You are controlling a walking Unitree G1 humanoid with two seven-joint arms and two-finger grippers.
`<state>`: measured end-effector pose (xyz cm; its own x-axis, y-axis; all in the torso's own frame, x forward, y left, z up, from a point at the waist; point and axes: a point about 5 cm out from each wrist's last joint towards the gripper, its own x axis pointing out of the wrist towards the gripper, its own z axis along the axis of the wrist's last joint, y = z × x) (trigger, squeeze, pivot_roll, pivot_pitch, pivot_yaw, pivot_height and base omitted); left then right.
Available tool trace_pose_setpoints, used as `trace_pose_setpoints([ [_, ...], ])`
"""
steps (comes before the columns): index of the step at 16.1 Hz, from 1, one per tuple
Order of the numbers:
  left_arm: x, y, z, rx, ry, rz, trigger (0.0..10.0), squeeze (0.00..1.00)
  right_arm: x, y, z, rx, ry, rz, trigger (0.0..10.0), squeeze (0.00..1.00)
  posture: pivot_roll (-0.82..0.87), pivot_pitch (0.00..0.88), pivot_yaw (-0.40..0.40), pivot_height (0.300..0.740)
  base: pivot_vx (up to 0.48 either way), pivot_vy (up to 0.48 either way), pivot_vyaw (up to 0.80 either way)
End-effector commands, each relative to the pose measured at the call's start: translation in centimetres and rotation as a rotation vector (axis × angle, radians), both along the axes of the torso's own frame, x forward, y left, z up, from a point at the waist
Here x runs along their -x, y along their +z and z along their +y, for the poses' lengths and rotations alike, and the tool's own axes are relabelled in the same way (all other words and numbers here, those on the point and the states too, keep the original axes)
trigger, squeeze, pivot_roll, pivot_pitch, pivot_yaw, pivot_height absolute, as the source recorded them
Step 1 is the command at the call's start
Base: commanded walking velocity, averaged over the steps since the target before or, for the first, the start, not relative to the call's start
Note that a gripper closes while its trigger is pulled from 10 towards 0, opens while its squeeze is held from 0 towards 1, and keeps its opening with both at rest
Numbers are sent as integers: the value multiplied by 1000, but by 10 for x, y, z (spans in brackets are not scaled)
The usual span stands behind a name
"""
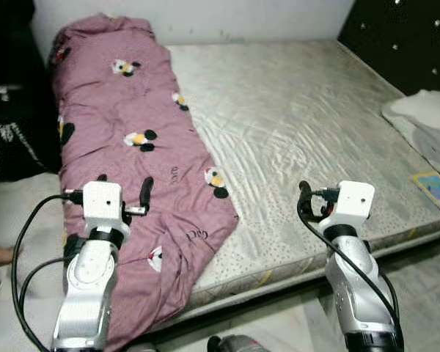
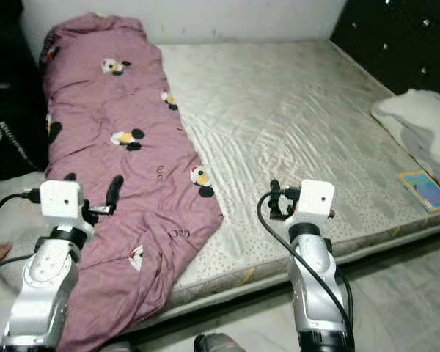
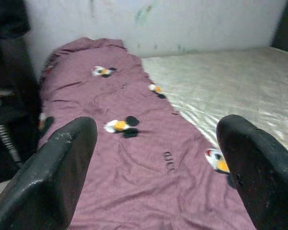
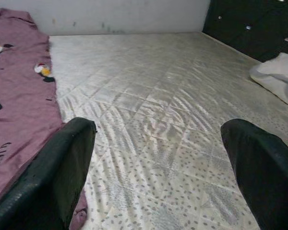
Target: Clean up the room
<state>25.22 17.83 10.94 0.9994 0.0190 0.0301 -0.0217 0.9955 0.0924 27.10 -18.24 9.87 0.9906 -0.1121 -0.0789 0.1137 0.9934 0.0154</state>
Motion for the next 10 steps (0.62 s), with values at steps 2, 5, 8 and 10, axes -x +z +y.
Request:
trace_pose_setpoints([
  [2, 1, 5, 4, -2, 68, -29, 10000, 0, -4, 7, 1, 7, 4, -25, 10000, 0, -10, 63, -83, 740, 0, 0, 0],
  [5, -3, 7, 1, -4, 50, -32, 10000, 0, -6, 7, 6, 4, 29, -25, 10000, 0, -5, 65, -82, 740, 0, 0, 0],
  [8, -9, 9, -2, 4, 45, -33, 10000, 0, -5, 7, 7, 0, 33, -28, 10000, 0, -11, 66, -75, 711, 0, 0, 0],
  [10, -10, 7, -8, 18, 32, -21, 10000, 0, -4, 6, 8, 2, 37, -28, 10000, 0, -11, 66, -75, 686, 0, 0, 0],
])
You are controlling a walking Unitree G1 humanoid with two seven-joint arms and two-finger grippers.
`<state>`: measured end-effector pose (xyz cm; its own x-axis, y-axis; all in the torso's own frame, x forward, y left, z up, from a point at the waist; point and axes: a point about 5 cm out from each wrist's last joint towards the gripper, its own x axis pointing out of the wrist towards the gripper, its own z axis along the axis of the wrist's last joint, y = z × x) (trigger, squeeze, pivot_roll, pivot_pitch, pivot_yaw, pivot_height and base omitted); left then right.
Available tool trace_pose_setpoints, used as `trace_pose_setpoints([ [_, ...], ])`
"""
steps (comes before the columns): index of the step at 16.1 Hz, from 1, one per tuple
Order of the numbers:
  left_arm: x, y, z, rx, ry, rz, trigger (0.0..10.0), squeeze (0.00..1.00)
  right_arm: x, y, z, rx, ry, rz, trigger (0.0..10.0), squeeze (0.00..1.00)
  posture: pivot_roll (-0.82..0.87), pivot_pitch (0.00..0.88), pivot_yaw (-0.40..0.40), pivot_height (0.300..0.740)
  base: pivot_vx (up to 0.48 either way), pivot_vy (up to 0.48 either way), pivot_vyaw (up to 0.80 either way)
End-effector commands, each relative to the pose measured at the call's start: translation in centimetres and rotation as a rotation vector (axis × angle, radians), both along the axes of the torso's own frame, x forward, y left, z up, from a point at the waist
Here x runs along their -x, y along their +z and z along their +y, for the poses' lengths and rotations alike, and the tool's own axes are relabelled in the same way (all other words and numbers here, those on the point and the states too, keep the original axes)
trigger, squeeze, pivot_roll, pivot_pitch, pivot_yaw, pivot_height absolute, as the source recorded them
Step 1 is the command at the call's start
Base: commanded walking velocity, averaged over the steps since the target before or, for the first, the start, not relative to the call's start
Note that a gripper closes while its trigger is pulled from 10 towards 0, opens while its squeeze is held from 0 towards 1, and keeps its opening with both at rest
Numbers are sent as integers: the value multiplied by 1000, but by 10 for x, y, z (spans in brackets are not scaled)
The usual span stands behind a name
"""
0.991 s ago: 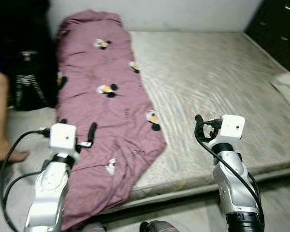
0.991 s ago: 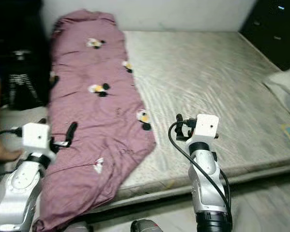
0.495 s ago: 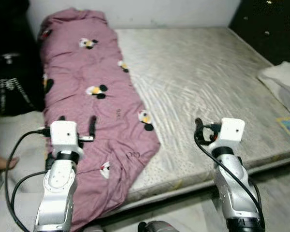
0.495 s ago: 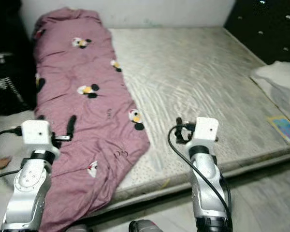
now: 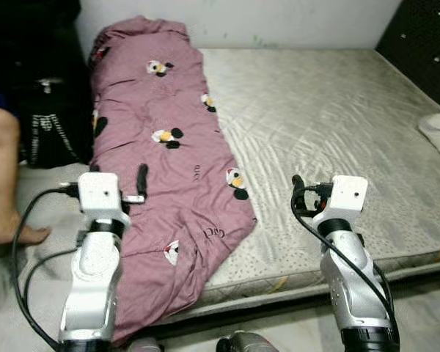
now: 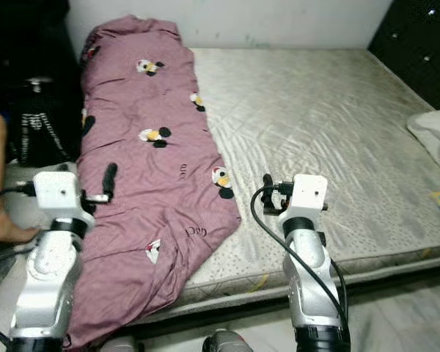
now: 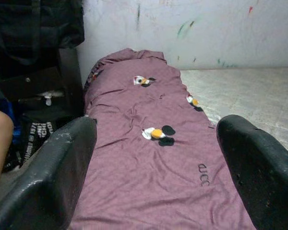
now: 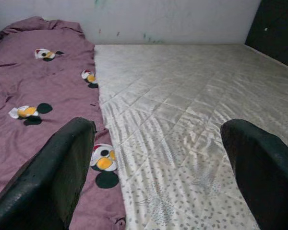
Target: Clean up the room
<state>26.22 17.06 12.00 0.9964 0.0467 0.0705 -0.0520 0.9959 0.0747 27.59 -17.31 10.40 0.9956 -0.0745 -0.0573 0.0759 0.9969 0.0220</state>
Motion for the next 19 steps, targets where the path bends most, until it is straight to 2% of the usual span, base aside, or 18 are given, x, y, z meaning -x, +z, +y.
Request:
trace_pose_setpoints([
  [1, 1, -3, -3, 0, -9, 19, 10000, 0, 0, 1, -1, 8, 3, -7, 10000, 0, -14, 65, -69, 676, 0, 0, 0],
  [5, 0, -3, -4, 7, -4, 20, 10000, 0, -1, 2, 1, 11, 9, -11, 10000, 0, -13, 63, -69, 643, 0, 0, 0],
  [13, -5, -1, -3, 31, 26, 20, 10000, 0, -5, 2, 2, 18, 16, -9, 10000, 0, -22, 75, -69, 643, 0, 0, 0],
  [19, -6, -4, 3, 61, 80, 43, 10000, 0, -5, 2, 3, 15, 15, -7, 10000, 0, -23, 78, -69, 643, 0, 0, 0],
])
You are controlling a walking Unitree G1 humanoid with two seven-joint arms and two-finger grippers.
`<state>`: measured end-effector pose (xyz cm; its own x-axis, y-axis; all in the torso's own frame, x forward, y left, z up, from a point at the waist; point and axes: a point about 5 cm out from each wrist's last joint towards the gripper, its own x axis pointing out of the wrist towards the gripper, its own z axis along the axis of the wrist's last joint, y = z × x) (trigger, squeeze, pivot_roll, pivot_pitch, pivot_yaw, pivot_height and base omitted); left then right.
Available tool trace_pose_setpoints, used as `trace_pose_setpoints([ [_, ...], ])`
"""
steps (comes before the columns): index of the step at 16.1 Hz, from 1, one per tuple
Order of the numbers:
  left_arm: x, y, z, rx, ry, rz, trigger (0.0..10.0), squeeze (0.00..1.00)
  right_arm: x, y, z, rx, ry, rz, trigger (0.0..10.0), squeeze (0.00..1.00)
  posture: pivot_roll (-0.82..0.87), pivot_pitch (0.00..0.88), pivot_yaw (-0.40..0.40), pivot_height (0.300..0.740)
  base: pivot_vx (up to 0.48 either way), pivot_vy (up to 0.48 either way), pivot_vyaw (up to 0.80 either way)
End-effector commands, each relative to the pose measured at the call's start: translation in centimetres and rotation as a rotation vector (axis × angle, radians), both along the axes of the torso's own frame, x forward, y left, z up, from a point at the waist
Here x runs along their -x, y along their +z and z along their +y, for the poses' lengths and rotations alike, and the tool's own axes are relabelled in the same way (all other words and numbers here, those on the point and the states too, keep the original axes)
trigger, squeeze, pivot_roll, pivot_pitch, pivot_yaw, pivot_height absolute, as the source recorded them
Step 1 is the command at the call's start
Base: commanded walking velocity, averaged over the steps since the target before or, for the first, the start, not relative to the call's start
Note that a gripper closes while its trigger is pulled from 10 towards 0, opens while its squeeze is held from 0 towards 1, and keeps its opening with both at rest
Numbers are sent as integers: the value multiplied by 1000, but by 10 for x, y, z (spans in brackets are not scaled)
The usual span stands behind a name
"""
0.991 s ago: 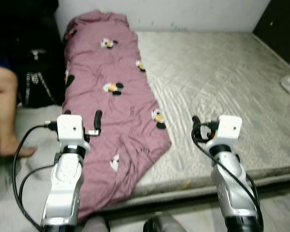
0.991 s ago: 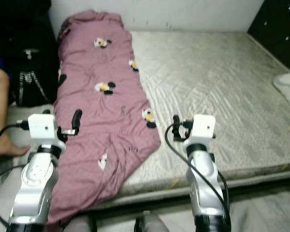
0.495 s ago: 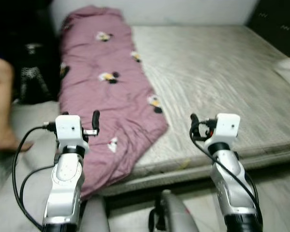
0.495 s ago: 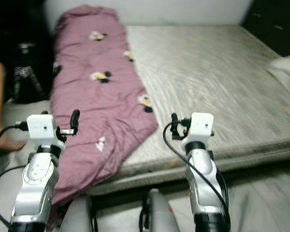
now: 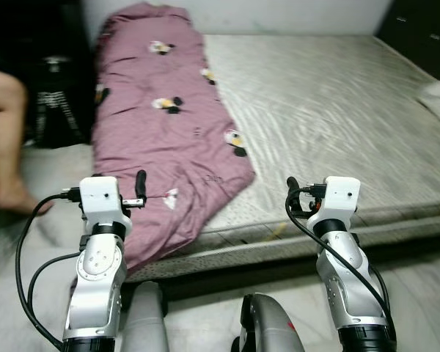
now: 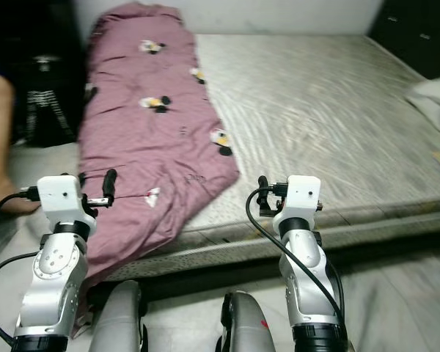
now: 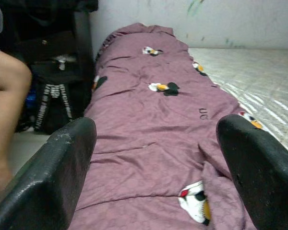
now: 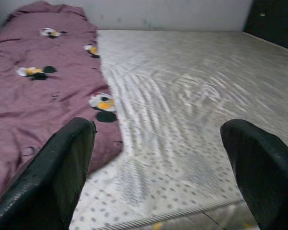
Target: Clean up the room
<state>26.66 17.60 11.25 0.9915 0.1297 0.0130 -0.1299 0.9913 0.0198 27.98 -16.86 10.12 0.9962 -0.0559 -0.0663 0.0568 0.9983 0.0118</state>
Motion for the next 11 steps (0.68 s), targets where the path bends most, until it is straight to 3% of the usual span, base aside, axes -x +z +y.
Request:
trace_pose_setpoints([
  [1, -2, 3, 0, 14, 12, -1, 10000, 0, -1, 5, -2, 4, -5, -16, 10000, 0, -26, 83, -67, 643, 0, 0, 0],
  [8, -4, 3, 6, 80, 17, 10, 10000, 0, -2, 6, -2, -1, 0, -20, 10000, 0, -29, 84, -71, 643, 0, 0, 0],
  [11, -4, 2, 3, 89, 10, 13, 10000, 0, -2, 6, -2, -1, 2, -22, 10000, 0, -29, 83, -73, 614, 0, 0, 0],
])
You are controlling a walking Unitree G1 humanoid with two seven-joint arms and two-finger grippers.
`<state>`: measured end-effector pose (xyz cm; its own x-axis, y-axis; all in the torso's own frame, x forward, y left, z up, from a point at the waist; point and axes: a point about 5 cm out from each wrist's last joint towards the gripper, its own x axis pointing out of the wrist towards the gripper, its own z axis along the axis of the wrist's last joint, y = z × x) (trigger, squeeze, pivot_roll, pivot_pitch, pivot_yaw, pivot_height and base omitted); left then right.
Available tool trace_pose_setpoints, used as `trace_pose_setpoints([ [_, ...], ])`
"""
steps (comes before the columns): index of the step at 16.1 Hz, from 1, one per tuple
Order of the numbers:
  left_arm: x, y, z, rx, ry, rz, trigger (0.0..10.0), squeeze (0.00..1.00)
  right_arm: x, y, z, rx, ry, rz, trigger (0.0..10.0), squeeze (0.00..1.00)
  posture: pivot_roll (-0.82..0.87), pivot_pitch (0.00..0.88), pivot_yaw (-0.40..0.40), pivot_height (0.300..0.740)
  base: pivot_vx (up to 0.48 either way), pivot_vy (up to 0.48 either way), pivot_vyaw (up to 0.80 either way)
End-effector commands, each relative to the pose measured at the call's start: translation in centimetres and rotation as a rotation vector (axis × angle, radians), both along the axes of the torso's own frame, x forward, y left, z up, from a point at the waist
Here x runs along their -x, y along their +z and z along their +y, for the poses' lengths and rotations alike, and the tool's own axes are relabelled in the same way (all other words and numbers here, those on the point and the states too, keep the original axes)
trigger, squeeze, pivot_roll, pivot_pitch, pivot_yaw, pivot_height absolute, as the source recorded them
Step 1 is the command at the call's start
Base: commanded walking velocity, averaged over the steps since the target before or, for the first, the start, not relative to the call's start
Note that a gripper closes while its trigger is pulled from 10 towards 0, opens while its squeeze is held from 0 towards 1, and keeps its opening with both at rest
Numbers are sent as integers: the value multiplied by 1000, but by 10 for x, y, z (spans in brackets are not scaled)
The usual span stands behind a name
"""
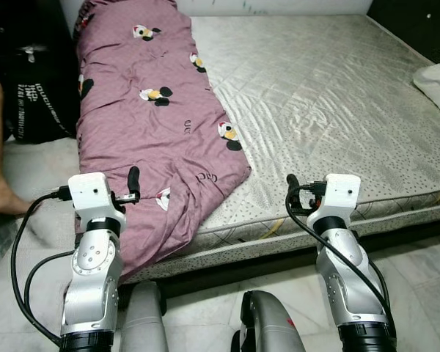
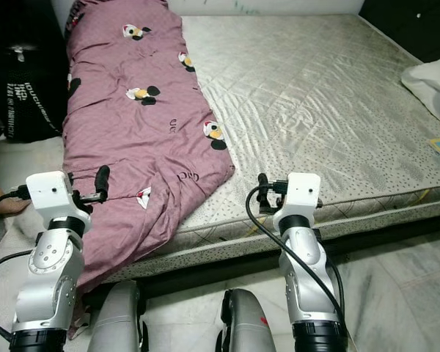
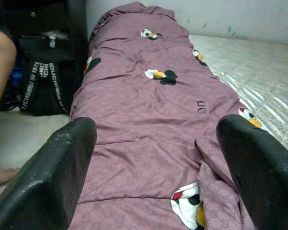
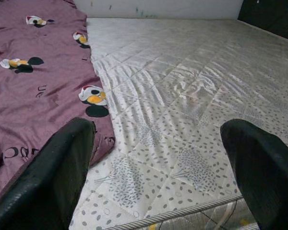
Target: Clean up the room
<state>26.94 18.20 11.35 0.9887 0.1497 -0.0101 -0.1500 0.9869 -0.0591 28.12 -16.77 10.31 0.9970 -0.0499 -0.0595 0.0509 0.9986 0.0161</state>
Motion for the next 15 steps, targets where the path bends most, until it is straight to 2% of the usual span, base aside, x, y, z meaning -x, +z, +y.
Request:
trace_pose_setpoints([
  [1, 0, 1, -4, 11, -14, 1, 10000, 0, 0, 4, -3, 5, -3, -17, 10000, 0, -29, 83, -73, 614, 0, 0, 0],
  [3, -1, 1, -4, 12, -16, 0, 10000, 0, 0, 4, -2, 9, 2, -16, 10000, 0, -29, 83, -73, 614, 0, 0, 0],
  [8, -3, 2, -4, 7, -9, -2, 10000, 0, -1, 4, -1, 10, 10, -16, 10000, 0, -30, 75, -73, 555, 0, 0, 0],
  [15, -3, 2, -4, 15, -9, -6, 10000, 0, -1, 3, -1, 8, 14, -14, 10000, 0, -28, 72, -77, 555, 0, 0, 0],
])
